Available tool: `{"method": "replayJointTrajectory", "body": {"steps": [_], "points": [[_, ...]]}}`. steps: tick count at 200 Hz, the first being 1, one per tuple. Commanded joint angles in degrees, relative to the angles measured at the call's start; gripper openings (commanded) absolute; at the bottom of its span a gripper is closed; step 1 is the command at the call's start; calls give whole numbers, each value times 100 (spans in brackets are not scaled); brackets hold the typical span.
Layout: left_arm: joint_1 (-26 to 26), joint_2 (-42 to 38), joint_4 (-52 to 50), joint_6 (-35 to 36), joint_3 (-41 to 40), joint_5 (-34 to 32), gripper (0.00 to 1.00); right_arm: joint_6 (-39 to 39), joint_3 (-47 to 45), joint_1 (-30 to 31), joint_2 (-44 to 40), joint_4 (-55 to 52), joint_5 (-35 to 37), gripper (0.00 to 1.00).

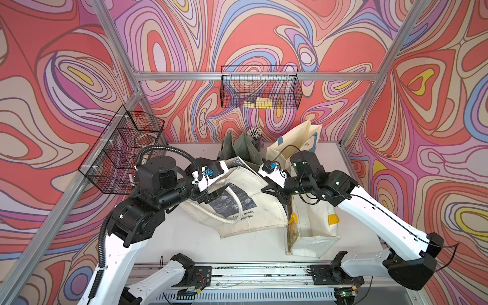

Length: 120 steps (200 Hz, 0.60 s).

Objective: Put away the canvas bag
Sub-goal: Press the canvas bag at the center of the board.

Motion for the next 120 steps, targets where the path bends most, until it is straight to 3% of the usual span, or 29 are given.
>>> {"method": "replayJointTrajectory", "body": {"steps": [1,80,120], "points": [[-30,164,-332,-34,431,355,80,-197,499,-1,82,-732,84,0],[-1144,1171,-1136,287,1778,-486,82,-350,2002,-6,740,-2184,216,0],[-1382,1528,-1235,400,2032,-735,82,-455,2479,3,994,-2748,359,0]]}}
